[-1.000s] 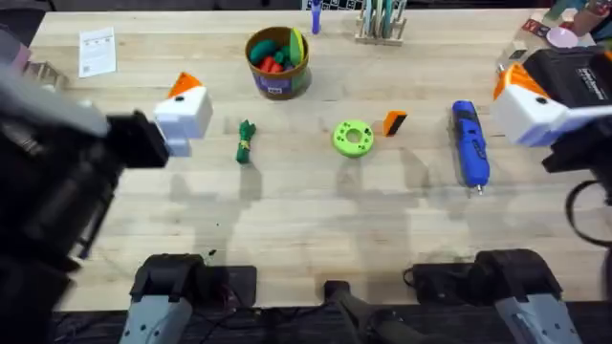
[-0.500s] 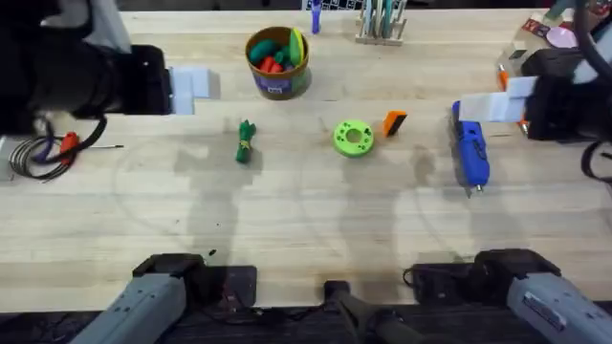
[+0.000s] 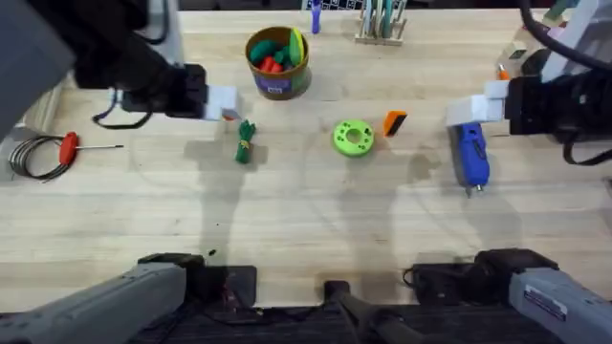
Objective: Pick up the gripper from the table and insert it into the empty holder that is missing its gripper. Then pick up a screw, insert it into the mounting hole, and use the screwdriver to tighten it. Finally, clean up the table by picking up the vegetable and placing it into the bucket.
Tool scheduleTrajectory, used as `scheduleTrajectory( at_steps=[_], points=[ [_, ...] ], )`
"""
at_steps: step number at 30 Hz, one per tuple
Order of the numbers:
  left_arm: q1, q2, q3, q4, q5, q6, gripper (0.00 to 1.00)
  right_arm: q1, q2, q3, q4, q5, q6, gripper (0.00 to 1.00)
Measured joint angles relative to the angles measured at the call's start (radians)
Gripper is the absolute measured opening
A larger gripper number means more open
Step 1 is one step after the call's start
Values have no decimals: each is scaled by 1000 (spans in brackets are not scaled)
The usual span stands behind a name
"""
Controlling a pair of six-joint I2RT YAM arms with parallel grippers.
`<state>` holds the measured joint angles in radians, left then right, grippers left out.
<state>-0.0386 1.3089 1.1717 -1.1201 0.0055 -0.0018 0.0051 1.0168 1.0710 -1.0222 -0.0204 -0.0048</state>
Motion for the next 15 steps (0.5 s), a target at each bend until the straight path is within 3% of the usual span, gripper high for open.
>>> scheduleTrajectory(
  at_steps=[6, 15],
  points=[
    [-109, 121, 0, 19, 12, -7, 985, 0, 0, 0, 0, 0, 0, 991],
    [-120, 328, 0, 60, 21, -30, 985, 0, 0, 0, 0, 0, 0, 991]
  ],
)
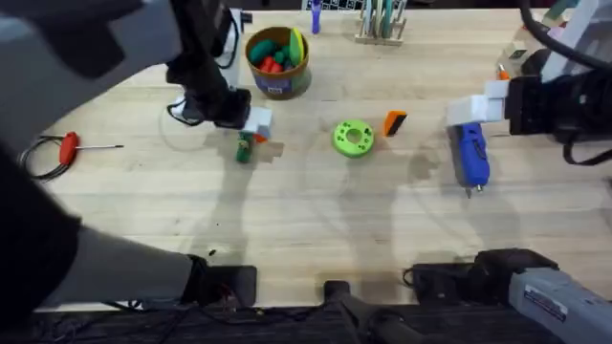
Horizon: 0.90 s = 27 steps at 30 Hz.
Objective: Pick up the gripper from the table and insert it into the empty holder that is missing its gripper. Then pick up a screw, insert it into the mounting hole, and use the screwdriver to tighten it. Finally, clean up the table by picking up the vegetable and placing it into the bucket.
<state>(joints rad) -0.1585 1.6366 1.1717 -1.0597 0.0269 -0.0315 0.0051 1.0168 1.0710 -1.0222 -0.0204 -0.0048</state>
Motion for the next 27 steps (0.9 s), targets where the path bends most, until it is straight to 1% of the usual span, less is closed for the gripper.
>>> scheduleTrajectory(
  at_steps=[6, 11, 12, 14, 16, 17, 18, 20, 21, 22, 23, 27],
  points=[
    [0, 118, 0, 47, 2, 0, 992, 0, 0, 0, 0, 0, 0, 992],
    [0, 155, 0, 71, 3, 0, 996, 0, 0, 0, 0, 0, 0, 991],
    [2, 155, 0, 73, 3, 0, 984, 0, 0, 0, 0, 0, 0, 991],
    [5, 155, 0, 79, 3, 2, 929, 0, 0, 0, 0, 0, 0, 991],
    [7, 155, 0, 81, 4, 5, 835, 0, 0, 0, 0, 0, 0, 990],
    [8, 155, 0, 81, 4, 6, 766, 0, 0, 0, 0, 0, 0, 991],
    [9, 155, 0, 81, 4, 9, 646, 0, 0, 0, 0, 0, 0, 991],
    [11, 155, 0, 81, 7, 9, 350, 0, 0, 0, 0, 0, 0, 991],
    [11, 155, 0, 81, 6, 10, 173, 0, 0, 0, 0, 0, 0, 991],
    [10, 155, 0, 81, 10, 16, 48, 0, 0, 0, 0, 0, 0, 992],
    [10, 155, 0, 81, 8, 16, 15, 0, 0, 0, 0, 0, 0, 991],
    [10, 155, 0, 83, 10, 16, 12, 0, 0, 0, 0, 0, 0, 991]
  ],
)
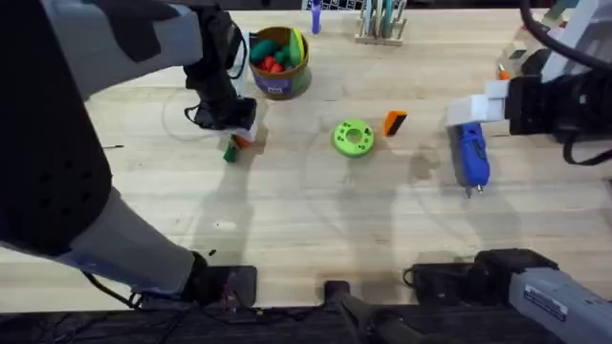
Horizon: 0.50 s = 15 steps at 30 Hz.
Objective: Pick up the gripper from the table and insert it into the empty holder that is missing its gripper. Then pick up a screw, insert it into the mounting hole, and use the screwdriver to tighten it. Finally, clean up the table by picking up the vegetable and placing it into the bucket.
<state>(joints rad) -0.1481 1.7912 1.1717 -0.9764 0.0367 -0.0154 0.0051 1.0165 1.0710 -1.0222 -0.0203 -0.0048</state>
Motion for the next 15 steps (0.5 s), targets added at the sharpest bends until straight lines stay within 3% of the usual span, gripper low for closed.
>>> scheduleTrajectory(
  at_steps=[9, 11, 12, 15],
  points=[
    [0, -25, 0, -10, 7, 0, 10, 0, 0, 0, 0, 0, 0, 991],
    [0, -76, 2, -28, 12, 0, 10, 0, 0, 0, 0, 0, 0, 991],
    [0, -186, 25, -83, 16, 0, 10, 0, 0, 0, 0, 0, 0, 991],
    [0, -299, 66, -130, 16, 0, 10, 0, 0, 0, 0, 0, 0, 991]
  ],
)
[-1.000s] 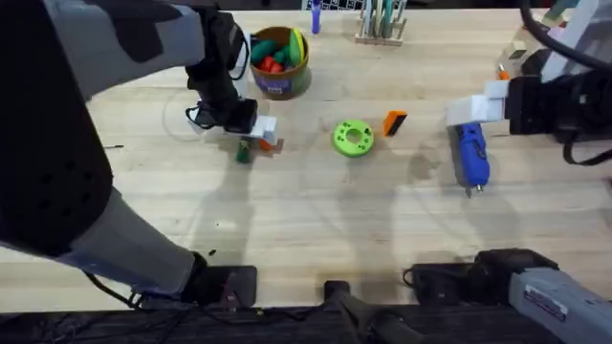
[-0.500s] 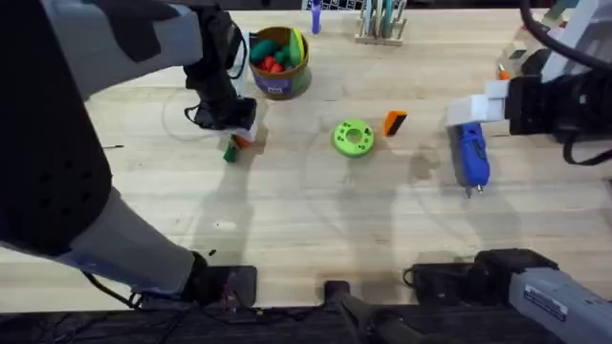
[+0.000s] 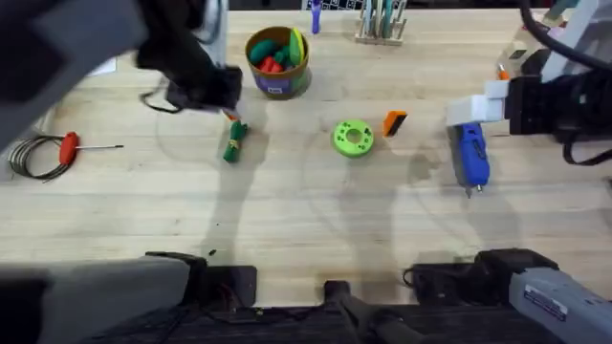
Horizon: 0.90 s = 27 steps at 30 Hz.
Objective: Pick up the gripper from the table and insert it into the empty holder that is missing its gripper. Then pick up a screw, insert it into the mounting hole, and use the screwdriver to tighten it. Finally, clean up the table by picking up the vegetable and placing it into the bucket.
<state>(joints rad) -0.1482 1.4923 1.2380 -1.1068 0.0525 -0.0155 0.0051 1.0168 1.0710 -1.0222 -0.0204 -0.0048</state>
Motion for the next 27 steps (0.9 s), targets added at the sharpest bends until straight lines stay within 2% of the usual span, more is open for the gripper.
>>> scheduleTrajectory(
  at_steps=[5, 10, 16, 21, 22, 24, 26, 27],
  points=[
    [0, -168, 58, -59, -2, 0, 10, 0, 0, 0, 0, 0, 0, 991],
    [0, -283, 72, -76, -4, 0, 10, 0, 0, 0, 0, 0, 0, 992],
    [0, -362, 72, -80, -4, 0, 10, 0, 0, 0, 0, 0, 0, 991],
    [0, -379, 72, -80, -4, 0, 10, 0, 0, 0, 0, 0, 0, 991],
    [0, -379, 72, -80, -5, 3, 38, 0, 0, 0, 0, 0, 0, 991],
    [0, -379, 72, -80, -6, 4, 313, 0, 0, 0, 0, 0, 0, 991],
    [0, -379, 72, -80, -7, 5, 653, 0, 0, 0, 0, 0, 0, 991],
    [0, -379, 72, -80, -8, 5, 792, 0, 0, 0, 0, 0, 0, 991]
  ],
)
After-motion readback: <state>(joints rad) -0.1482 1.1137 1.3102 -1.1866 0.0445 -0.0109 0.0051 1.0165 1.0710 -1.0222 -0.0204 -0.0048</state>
